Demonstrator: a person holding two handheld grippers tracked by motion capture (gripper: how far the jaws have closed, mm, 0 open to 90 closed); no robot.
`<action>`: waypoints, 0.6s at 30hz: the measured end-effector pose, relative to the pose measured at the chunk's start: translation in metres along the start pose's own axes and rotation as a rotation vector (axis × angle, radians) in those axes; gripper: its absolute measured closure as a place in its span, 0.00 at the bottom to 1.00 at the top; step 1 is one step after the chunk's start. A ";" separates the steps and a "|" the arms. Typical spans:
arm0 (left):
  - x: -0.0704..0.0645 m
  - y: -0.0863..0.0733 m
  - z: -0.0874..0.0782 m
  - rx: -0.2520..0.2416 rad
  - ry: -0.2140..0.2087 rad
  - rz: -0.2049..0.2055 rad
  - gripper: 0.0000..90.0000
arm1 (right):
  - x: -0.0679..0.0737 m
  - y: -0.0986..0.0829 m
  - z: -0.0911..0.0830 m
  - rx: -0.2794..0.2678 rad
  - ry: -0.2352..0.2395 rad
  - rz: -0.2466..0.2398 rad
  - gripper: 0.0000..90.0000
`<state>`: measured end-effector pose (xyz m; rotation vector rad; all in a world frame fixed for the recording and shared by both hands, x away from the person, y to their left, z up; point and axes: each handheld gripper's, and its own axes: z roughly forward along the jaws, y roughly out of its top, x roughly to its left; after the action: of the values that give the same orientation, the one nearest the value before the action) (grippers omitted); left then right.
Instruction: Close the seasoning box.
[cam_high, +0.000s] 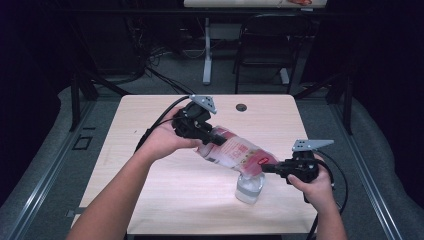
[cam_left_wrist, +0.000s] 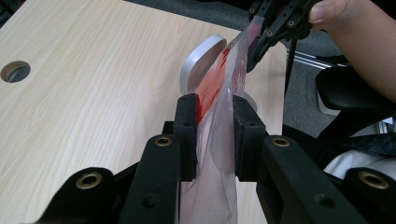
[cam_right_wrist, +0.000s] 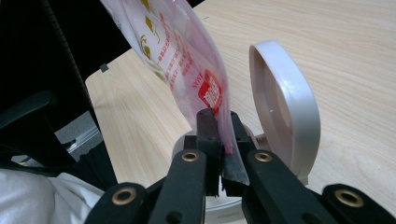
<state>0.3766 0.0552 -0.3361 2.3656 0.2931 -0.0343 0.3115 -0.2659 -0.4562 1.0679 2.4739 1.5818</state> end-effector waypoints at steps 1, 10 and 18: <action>0.001 -0.001 0.000 -0.002 -0.008 -0.003 0.84 | 0.000 0.000 0.000 0.001 0.003 -0.003 0.99; 0.001 -0.001 0.001 -0.006 -0.019 -0.011 0.84 | 0.000 0.000 -0.004 0.013 0.051 0.013 0.99; 0.001 -0.003 0.000 -0.004 -0.023 -0.011 0.84 | 0.000 0.000 -0.002 0.015 0.053 0.015 0.99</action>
<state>0.3768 0.0573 -0.3379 2.3584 0.2952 -0.0661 0.3107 -0.2678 -0.4550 1.0623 2.5213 1.6186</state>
